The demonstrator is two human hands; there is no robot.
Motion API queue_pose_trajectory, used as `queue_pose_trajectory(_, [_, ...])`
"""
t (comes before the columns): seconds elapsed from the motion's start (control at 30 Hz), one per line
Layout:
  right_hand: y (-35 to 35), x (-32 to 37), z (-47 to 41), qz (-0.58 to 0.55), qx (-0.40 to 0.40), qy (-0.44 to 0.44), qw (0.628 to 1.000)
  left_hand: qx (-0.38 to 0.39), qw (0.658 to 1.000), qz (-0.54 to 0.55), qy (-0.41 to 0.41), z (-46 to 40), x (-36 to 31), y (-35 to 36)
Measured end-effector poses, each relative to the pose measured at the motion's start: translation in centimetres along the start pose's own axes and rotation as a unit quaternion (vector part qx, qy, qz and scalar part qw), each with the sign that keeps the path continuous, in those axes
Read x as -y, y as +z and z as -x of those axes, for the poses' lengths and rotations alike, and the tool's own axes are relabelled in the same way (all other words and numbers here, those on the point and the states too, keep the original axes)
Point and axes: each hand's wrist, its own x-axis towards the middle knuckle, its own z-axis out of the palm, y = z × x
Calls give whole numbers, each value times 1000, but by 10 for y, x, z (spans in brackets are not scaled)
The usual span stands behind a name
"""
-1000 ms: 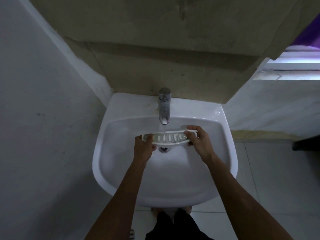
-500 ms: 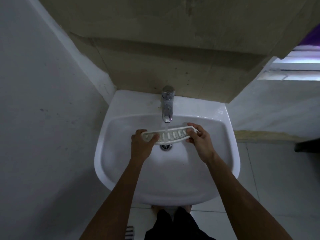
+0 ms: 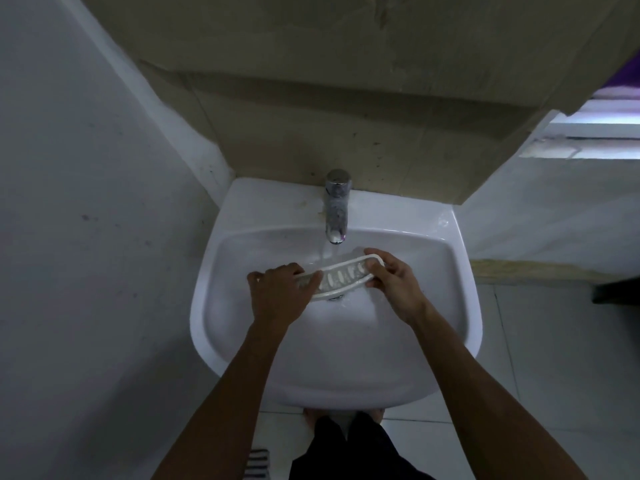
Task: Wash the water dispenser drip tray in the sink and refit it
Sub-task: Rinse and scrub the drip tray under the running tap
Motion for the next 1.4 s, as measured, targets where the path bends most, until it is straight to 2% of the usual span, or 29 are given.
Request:
queue_pose_trajectory(0.13, [6,3,0,-10,20,13,1000,80,997,7,6,-1,-5,-5])
queue_pose_trajectory(0.3, [16,2,-2,-40,-2,62,997,96,995,16,-30,1,0,-12])
queue_pose_trajectory(0.47, [30,-5,0,-68,39,117,990,100,991,43,-83,7,8,-9])
queue_pose_trajectory(0.87, [31,7,1,-36,11,58,998,139,980,108,-91,-1,-7,-11])
queue_pose_trajectory(1.07, [29,17,11,-24,54,56,997,181,965,182,-56,-4,-19,-8])
queue_pose_trajectory(1.4, [36,17,19,-7,88,75,993,238,953,180,-46,0,-14,-2])
